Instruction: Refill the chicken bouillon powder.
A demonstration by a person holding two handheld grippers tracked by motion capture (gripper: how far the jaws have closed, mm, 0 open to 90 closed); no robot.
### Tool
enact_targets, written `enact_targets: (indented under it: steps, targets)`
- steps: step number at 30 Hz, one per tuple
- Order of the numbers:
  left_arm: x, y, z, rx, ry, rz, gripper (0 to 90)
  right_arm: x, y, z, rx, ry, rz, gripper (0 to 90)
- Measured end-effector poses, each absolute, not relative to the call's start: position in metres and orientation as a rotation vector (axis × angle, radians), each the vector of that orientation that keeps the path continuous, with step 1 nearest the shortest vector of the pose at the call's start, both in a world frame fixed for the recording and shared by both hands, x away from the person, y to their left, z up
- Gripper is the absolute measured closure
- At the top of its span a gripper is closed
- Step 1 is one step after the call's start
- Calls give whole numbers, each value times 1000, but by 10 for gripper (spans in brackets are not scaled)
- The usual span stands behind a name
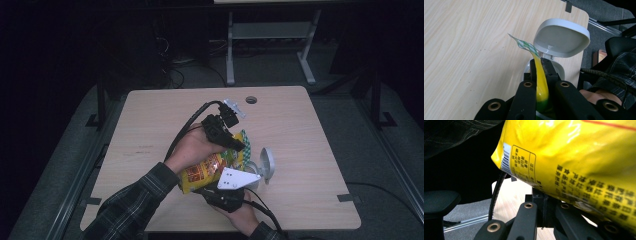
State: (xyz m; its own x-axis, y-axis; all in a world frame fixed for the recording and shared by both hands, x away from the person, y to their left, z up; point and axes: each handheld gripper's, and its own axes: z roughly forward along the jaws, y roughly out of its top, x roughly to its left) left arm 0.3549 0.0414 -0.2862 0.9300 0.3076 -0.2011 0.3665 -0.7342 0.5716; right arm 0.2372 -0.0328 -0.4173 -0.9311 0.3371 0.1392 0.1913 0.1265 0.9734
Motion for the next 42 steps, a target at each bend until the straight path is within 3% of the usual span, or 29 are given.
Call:
enact_targets:
  steps: [42]
  targets:
    - [354, 34, -282, 2463, 466, -111, 898, 238, -36, -415, 542, 2243, 1946, 900]
